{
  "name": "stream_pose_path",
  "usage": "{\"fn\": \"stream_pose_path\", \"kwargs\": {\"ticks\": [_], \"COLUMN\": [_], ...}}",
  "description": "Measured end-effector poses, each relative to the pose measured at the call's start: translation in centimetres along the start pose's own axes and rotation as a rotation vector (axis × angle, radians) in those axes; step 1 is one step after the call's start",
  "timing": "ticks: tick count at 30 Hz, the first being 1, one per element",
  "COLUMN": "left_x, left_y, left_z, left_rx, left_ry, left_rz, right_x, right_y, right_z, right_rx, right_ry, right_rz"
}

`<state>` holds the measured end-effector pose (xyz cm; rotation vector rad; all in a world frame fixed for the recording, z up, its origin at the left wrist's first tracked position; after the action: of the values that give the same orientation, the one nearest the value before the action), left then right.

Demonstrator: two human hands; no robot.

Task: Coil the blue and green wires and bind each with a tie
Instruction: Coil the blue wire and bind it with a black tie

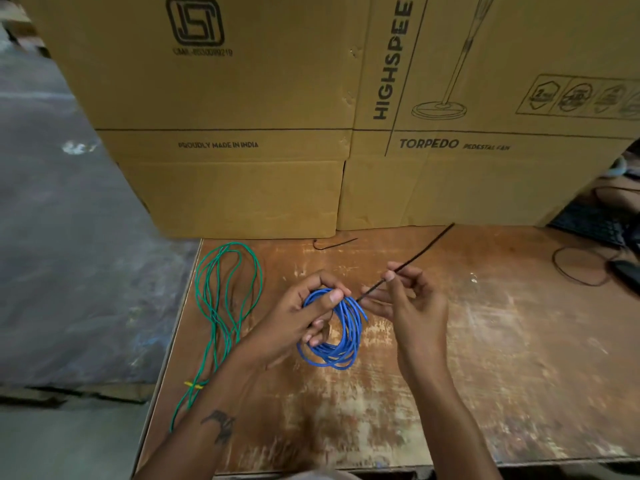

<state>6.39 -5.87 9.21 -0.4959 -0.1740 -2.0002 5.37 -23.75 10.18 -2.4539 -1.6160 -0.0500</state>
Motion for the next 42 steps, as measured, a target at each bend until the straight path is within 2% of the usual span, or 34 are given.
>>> {"fn": "stream_pose_path", "kwargs": {"ticks": [9,11,15,17,20,23,26,30,33,39,42], "left_x": [1.9,2.5,3.1,3.2,3.1,2.8,2.5,2.7,2.9,3.6,3.6], "left_y": [-1.7,-2.0,-2.3,-2.3,-2.1,-2.0,-1.9,-1.7,-1.5,-1.3,-1.2], "left_z": [0.3,0.3,0.1,0.0,0.1,0.3,0.4,-0.2,-0.7,-1.2,-1.5], "left_rx": [-0.008,-0.02,-0.043,-0.043,-0.019,-0.007,-0.011,-0.014,-0.011,0.022,0.017], "left_ry": [-0.118,-0.163,-0.199,-0.182,-0.094,-0.009,-0.011,-0.047,-0.063,-0.022,0.058], "left_rz": [-0.029,-0.038,-0.017,-0.005,0.013,0.021,0.013,0.029,0.059,0.158,0.205], "right_x": [-0.2,-0.8,-2.0,-2.0,-1.9,-1.8,-1.8,-1.4,-0.9,-0.9,-0.7], "right_y": [-2.4,-2.9,-3.5,-4.0,-4.4,-4.2,-3.4,-3.6,-4.4,-4.6,-4.7], "right_z": [0.8,0.8,-0.1,-0.4,0.0,-0.3,-0.5,0.2,0.1,-0.8,-1.1], "right_rx": [0.175,0.067,-0.376,-0.444,-0.329,-0.073,0.077,0.207,0.346,0.525,0.613], "right_ry": [0.105,-0.03,-0.505,-0.55,-0.463,-0.19,-0.001,0.043,0.163,0.277,0.287], "right_rz": [-0.122,-0.072,0.068,0.061,0.054,0.056,0.021,-0.093,-0.149,-0.201,-0.311]}}
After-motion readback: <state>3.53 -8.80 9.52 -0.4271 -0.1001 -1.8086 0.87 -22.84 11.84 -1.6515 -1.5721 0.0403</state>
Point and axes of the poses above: each hand's wrist, its own y-axis towards the middle knuckle, its own x-axis out of the palm, z = x × y, the point moved 2 cm from there along y, towards the middle knuckle, and after that the axes turned 4 degrees about -y, right-handed, at the moved point
